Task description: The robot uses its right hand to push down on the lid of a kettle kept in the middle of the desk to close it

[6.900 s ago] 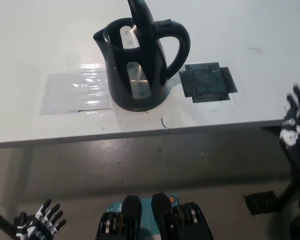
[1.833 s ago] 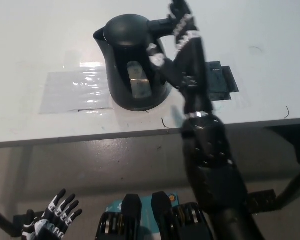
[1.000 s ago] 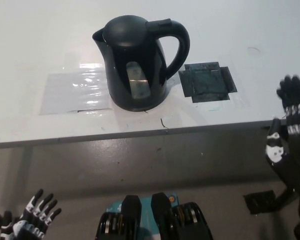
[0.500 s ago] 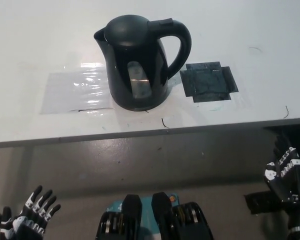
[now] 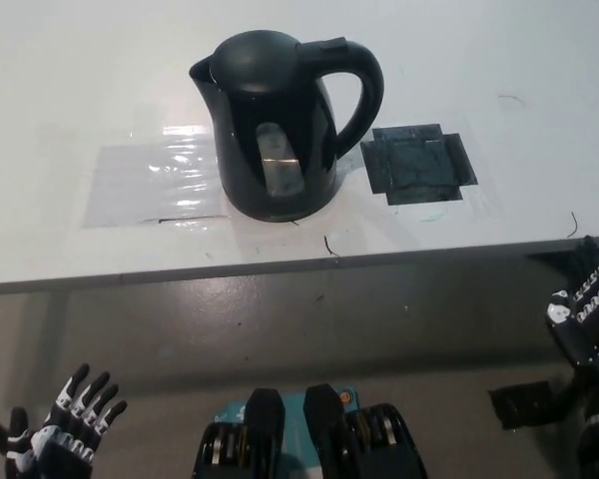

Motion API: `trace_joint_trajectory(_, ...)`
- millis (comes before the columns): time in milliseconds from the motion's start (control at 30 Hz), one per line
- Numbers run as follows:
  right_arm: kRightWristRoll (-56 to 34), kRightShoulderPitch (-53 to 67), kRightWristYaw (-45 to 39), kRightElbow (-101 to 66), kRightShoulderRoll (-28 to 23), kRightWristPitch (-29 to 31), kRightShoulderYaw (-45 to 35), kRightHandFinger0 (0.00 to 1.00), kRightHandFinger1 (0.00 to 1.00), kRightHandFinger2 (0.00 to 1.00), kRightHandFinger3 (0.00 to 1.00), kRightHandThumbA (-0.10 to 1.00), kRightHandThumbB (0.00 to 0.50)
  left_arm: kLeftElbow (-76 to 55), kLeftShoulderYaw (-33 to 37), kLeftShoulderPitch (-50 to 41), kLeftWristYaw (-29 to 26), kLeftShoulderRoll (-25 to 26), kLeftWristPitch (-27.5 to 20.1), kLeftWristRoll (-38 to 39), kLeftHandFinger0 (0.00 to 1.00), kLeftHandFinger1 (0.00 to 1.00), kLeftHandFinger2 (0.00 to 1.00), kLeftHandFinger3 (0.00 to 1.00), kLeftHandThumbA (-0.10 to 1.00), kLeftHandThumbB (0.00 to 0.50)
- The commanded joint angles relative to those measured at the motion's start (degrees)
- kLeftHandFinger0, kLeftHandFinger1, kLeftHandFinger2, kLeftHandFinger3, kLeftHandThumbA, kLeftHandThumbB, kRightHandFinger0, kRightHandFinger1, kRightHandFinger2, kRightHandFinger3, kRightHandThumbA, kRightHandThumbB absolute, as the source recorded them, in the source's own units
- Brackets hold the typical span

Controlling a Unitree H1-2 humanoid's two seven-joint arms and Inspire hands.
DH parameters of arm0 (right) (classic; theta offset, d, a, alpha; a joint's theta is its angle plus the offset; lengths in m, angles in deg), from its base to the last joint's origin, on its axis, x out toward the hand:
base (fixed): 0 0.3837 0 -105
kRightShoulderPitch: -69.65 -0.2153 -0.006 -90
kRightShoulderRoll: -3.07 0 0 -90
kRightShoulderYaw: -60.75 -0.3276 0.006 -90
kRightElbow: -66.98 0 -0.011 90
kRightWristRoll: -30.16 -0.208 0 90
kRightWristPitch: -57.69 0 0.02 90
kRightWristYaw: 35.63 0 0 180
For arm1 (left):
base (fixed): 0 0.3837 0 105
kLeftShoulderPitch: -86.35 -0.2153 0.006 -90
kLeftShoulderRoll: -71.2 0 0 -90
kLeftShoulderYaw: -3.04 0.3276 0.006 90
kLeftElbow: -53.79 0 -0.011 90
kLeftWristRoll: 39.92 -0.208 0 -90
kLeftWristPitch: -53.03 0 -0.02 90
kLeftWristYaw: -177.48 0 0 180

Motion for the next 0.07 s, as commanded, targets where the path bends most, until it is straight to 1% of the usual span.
trace_joint_trajectory(0, -0.49, -1.63, 0.73, -1.09, -0.09, -1.67, -1.17, 1.0, 1.0, 1.0, 1.0, -0.1, 0.299, -0.79, 0.16, 0.54, 0.55, 0.53, -2.1, 0.29, 1.0, 1.0, 1.0, 1.0, 1.0, 0.5)
trace_joint_trajectory(33, -0.44, -1.63, 0.73, -1.1, -0.09, -1.71, -1.2, 1.0, 1.0, 1.0, 1.0, -0.1, 0.3, -0.81, 0.15, 0.53, 0.49, 0.51, -2.03, 0.32, 1.0, 1.0, 1.0, 1.0, 1.0, 0.5)
